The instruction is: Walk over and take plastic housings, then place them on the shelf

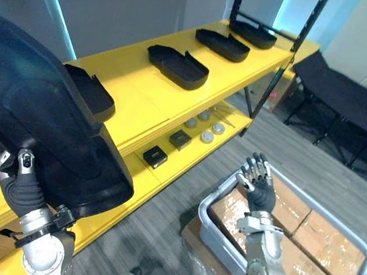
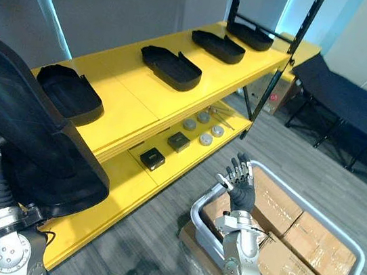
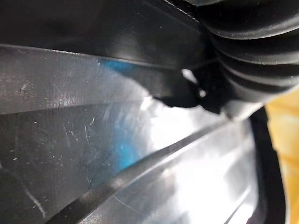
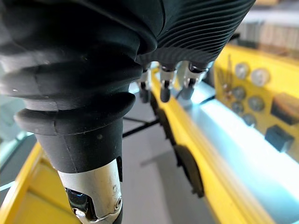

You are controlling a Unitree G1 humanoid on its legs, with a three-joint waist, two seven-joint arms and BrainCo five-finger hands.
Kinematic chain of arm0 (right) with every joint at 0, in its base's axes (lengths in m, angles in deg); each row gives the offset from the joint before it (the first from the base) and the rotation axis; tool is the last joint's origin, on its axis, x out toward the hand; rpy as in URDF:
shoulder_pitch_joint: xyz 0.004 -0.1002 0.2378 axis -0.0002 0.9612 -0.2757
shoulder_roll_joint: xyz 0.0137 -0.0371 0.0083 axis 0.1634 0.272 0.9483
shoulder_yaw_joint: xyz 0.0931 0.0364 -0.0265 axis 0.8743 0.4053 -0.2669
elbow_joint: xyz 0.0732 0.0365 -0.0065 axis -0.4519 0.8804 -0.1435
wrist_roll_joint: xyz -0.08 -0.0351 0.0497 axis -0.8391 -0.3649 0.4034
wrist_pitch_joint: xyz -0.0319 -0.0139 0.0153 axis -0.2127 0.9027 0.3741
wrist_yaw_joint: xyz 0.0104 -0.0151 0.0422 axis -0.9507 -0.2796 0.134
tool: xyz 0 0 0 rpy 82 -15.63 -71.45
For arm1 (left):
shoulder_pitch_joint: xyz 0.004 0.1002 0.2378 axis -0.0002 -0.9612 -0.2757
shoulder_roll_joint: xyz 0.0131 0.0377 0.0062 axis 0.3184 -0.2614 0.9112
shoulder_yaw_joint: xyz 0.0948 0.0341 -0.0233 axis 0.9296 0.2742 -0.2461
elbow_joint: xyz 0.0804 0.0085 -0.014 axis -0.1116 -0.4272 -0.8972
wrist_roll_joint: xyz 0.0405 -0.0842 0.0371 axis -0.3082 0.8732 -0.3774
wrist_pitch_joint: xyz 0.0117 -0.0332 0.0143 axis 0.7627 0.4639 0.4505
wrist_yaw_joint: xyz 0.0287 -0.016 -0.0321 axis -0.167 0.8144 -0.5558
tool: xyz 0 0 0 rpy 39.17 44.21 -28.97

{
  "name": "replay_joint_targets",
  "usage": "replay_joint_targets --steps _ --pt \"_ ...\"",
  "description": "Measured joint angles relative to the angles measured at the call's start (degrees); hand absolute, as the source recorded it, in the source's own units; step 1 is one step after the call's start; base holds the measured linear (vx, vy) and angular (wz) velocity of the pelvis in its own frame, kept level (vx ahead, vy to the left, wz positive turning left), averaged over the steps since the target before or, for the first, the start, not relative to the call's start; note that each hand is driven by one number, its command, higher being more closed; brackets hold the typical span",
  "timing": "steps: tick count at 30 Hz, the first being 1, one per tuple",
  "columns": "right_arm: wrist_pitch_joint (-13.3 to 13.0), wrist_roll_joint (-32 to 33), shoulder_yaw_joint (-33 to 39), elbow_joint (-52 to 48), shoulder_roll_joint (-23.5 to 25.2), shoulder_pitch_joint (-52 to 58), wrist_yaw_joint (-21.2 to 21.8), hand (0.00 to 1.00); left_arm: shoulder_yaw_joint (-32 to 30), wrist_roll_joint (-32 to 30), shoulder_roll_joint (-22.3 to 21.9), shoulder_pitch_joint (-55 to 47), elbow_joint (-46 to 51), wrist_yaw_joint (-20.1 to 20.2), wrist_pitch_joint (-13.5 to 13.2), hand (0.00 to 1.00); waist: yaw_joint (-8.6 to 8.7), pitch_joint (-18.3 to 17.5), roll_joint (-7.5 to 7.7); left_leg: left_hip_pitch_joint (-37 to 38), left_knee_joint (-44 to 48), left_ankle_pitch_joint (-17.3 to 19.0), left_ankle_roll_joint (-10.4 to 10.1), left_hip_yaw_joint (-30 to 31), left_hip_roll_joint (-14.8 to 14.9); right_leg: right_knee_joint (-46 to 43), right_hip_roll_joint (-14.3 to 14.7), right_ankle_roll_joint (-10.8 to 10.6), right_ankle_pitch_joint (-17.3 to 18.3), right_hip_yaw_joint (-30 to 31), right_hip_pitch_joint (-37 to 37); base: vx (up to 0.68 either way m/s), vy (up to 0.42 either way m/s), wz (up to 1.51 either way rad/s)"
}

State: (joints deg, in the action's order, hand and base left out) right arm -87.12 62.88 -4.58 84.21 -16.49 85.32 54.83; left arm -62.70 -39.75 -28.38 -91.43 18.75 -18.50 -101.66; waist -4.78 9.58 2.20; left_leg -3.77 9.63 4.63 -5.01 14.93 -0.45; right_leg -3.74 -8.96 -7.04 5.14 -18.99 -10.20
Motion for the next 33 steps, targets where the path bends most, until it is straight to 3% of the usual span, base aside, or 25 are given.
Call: replay_joint_targets --steps 1,2,4,5,7,8,12,17,18,19,20,21,22,23,24,26,28,29,30,33 --pt "-0.06 -0.32 0.55 -0.08 0.33 0.93 0.35 0.00 -0.01 0.18 0.11 -0.27 -0.05 1.08 0.04 1.00 1.26 0.28 -0.03 -0.49 0.04 1.13 0.79 -3.83 1.52 0.36 -0.19 0.33 0.20 -2.87 -1.60 -0.01 -0.029 0.97" --pt "-0.18 -0.86 1.38 -0.50 0.84 2.44 0.64 0.00 0.15 1.05 0.39 -0.61 -0.46 2.48 -0.05 1.00 2.03 0.41 -0.02 -1.14 0.09 1.10 0.95 -12.89 5.05 0.31 0.09 0.39 0.23 -5.79 -2.82 -0.01 -0.048 1.16" --pt "-0.57 -1.26 2.85 -1.55 0.47 4.61 0.85 0.00 1.39 1.87 0.56 -0.17 -2.23 4.06 -0.54 1.00 2.85 0.52 -0.42 -1.84 -0.22 -0.15 1.60 -22.05 8.32 0.14 -0.24 0.54 0.32 -9.75 -4.07 0.01 -0.021 1.13" --pt "-0.90 -1.26 3.23 -1.68 0.19 4.88 0.83 0.00 1.99 1.90 0.55 -0.12 -2.63 4.21 -0.54 1.00 3.07 0.44 -0.80 -2.33 -0.30 -1.15 1.32 -23.84 9.02 -0.01 -0.56 0.55 0.33 -10.63 -4.04 0.03 0.067 0.97" --pt "-2.26 -1.25 4.39 -1.63 -0.48 4.38 0.81 0.00 3.22 1.91 0.65 -0.04 -2.99 4.27 -0.57 1.00 2.35 1.39 -2.03 -2.35 -1.43 -5.77 0.43 -24.80 8.37 -0.76 -1.37 0.02 0.93 -10.91 -3.94 0.01 0.110 0.46" --pt "-2.54 -1.26 4.13 -1.61 -0.30 4.22 0.84 0.00 3.22 1.92 0.63 -0.05 -3.07 4.22 -0.57 1.00 2.22 1.44 -2.02 -2.29 -1.51 -5.86 0.56 -24.80 7.89 -0.89 -1.78 0.02 0.93 -10.90 -3.90 -0.01 0.107 0.14" --pt "-4.14 -1.13 3.66 -0.82 0.86 1.48 0.93 0.00 4.00 2.12 0.71 -0.01 -3.40 4.28 -0.67 1.00 2.23 2.03 -1.46 -1.23 -0.65 -4.70 1.73 -26.27 6.41 -4.12 -4.63 0.67 2.39 -10.43 -3.55 -0.01 0.099 -0.07" --pt "-5.53 -1.27 2.42 0.88 2.48 0.77 0.67 0.00 4.93 2.15 0.81 1.32 -3.44 6.75 -1.04 1.00 2.23 3.39 -0.48 -4.23 6.87 -0.82 2.34 -25.74 5.59 -7.98 -6.98 -1.48 6.64 -10.59 -2.97 -0.03 0.064 0.05" --pt "-5.55 -1.31 2.55 0.86 3.02 0.93 0.31 0.00 4.86 2.10 0.82 2.16 -3.43 8.19 -1.12 1.00 2.21 3.54 -0.05 -4.46 7.43 -0.15 2.33 -25.06 4.76 -8.58 -7.93 -1.03 7.72 -11.07 -3.05 0.03 0.114 0.28" --pt "-5.56 -1.31 2.83 0.84 4.07 1.03 -0.49 0.00 4.90 1.83 1.05 3.12 -3.37 9.43 -1.45 1.00 2.20 3.88 1.59 -4.16 7.51 0.46 3.07 -25.03 3.39 -8.95 -9.35 0.19 8.63 -11.64 -3.33 0.09 0.123 0.33" --pt "-5.62 -1.31 3.56 0.69 4.28 1.50 -0.58 0.00 4.96 1.51 1.26 3.87 -3.39 10.38 -2.11 1.00 2.37 3.47 1.47 -3.82 7.74 1.95 4.86 -25.00 2.28 -11.69 -9.93 0.77 8.12 -11.77 -3.77 0.12 0.114 0.29" --pt "-5.65 -1.30 4.02 0.66 3.86 1.47 -0.60 0.00 5.00 1.44 1.29 4.47 -3.57 10.85 -2.62 1.00 2.60 3.75 0.84 -3.57 8.04 1.93 4.11 -24.46 2.42 -16.39 -10.60 1.66 7.48 -10.15 -2.32 0.10 0.113 0.46" --pt "-5.68 -1.32 4.13 0.76 4.04 2.56 -0.65 0.00 5.32 1.09 2.18 5.30 -3.63 11.40 -2.79 1.00 2.88 3.79 0.94 -2.64 6.91 1.97 4.20 -22.97 1.77 -26.23 -11.75 5.29 4.57 -3.78 2.45 0.17 0.158 0.89" --pt "-6.02 -1.89 5.38 0.63 4.53 3.17 -0.33 0.00 7.25 0.41 5.37 7.08 -3.36 11.13 -3.13 1.00 4.44 3.12 -0.20 0.07 1.81 0.17 4.96 -19.54 2.30 -35.16 -10.06 4.68 2.67 3.53 8.99 0.23 0.136 1.06" --pt "-6.86 -3.71 5.96 0.10 4.51 2.83 -0.09 0.00 7.20 -0.06 6.63 9.17 -3.47 11.02 -3.04 1.00 4.94 2.83 0.13 0.76 -0.19 -0.55 5.30 -18.09 2.82 -32.10 -7.60 4.91 6.93 5.17 10.80 0.29 0.052 0.92" --pt "-7.66 -4.54 7.23 -1.22 4.51 2.03 0.65 0.00 7.15 0.11 7.61 11.85 -3.85 10.75 -2.97 1.00 4.93 2.73 0.31 1.36 -1.32 -0.29 4.94 -16.80 3.26 -25.28 -4.72 5.63 8.07 6.40 13.66 0.22 -0.036 0.41" --pt "-7.65 -4.72 8.04 -3.29 4.21 1.99 1.00 0.00 7.26 0.07 7.58 13.38 -4.72 9.89 -2.14 1.00 5.72 2.74 0.22 2.20 -0.46 0.02 3.68 -15.38 3.48 -18.43 -1.78 3.81 6.36 10.57 15.11 0.24 -0.092 0.52" --pt "-7.65 -4.80 8.69 -4.87 4.10 2.57 1.03 0.00 7.91 -0.12 7.87 13.74 -4.74 9.90 -2.07 1.00 6.13 2.08 1.30 1.88 1.03 0.88 2.67 -14.31 2.74 -13.25 -1.23 3.48 2.06 11.31 14.52 0.23 -0.164 0.78" --pt "-7.68 -5.56 9.24 -5.77 3.29 2.54 1.02 0.00 8.98 -0.06 7.80 13.96 -4.91 9.97 -2.09 1.00 6.06 1.50 2.05 1.76 2.26 2.24 1.62 -13.54 2.05 -10.57 -1.67 1.67 -1.26 10.94 13.24 0.25 -0.174 0.66" --pt "-7.65 -6.04 9.39 -5.97 -1.16 0.54 1.87 0.00 11.24 1.20 6.75 13.37 -4.89 10.61 -2.12 1.00 5.43 1.05 -1.36 1.94 2.55 2.89 0.71 -13.98 4.56 -5.42 0.80 1.74 -1.93 9.50 9.86 0.19 -0.129 0.14"
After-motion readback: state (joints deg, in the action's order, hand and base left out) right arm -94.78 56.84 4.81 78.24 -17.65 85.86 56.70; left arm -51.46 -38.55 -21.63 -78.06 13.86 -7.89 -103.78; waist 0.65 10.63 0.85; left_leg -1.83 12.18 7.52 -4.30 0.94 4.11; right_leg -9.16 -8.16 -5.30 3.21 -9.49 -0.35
